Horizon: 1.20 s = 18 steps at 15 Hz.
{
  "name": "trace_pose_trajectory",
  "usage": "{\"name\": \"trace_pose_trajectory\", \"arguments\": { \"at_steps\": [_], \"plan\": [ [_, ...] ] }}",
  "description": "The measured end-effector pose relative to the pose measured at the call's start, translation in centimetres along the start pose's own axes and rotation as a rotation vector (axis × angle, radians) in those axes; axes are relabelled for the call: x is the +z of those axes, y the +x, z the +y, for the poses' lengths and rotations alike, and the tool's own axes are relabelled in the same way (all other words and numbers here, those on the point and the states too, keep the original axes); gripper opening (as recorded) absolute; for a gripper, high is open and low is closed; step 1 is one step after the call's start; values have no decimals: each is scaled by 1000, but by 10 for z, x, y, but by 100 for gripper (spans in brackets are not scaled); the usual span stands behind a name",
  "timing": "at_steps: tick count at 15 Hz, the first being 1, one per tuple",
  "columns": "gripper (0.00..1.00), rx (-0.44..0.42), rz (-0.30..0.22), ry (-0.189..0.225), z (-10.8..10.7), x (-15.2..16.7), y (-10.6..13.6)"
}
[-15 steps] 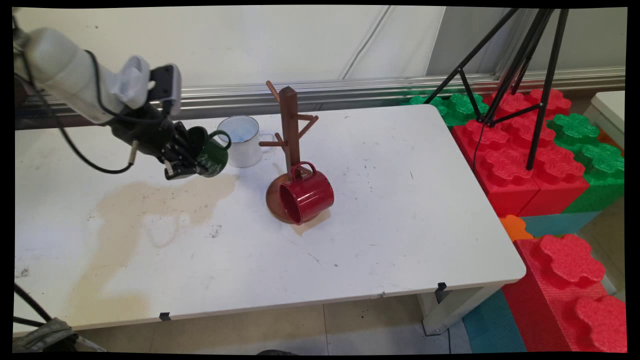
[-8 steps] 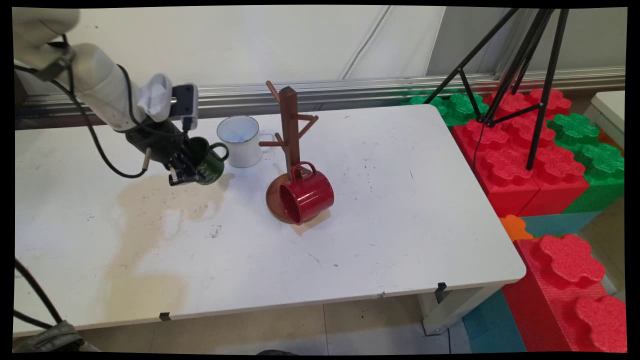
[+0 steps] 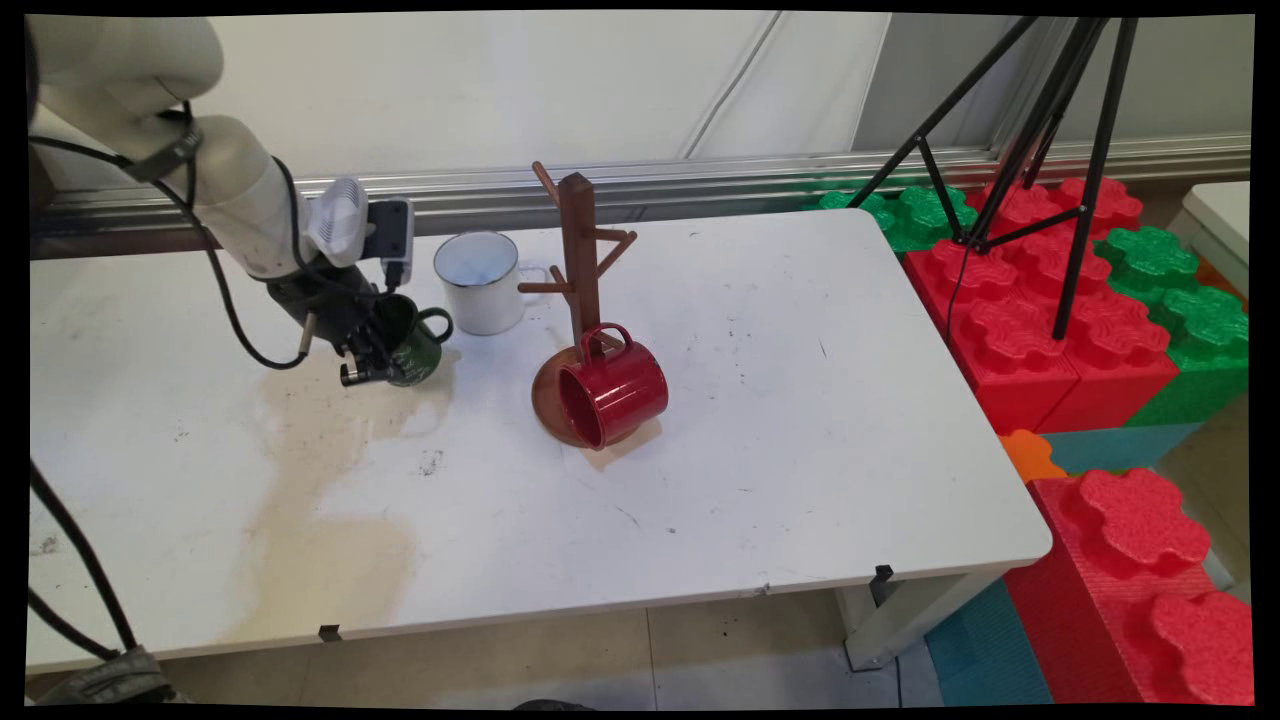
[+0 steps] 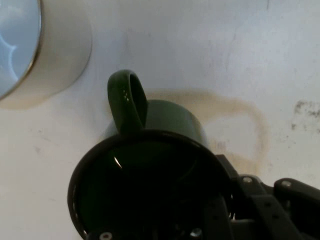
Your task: Place the picked object on the table
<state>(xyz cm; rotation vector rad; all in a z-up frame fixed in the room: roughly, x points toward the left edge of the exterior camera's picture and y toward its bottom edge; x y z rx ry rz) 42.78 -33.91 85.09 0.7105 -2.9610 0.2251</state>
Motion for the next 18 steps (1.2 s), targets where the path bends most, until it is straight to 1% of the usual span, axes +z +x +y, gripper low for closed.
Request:
{"name": "trace_pose_trajectory", "arguments": {
  "at_steps": [5,9,10,14,18],
  "plan": [
    [0,-6,-43,-16,-6,20,4],
    [0,-9,-62,-25,-8,29,5],
    [100,-10,-66,-27,-9,31,6],
    [100,-10,-77,-30,-10,38,7],
    [100,-13,-76,-21,-11,40,7]
  ]
}}
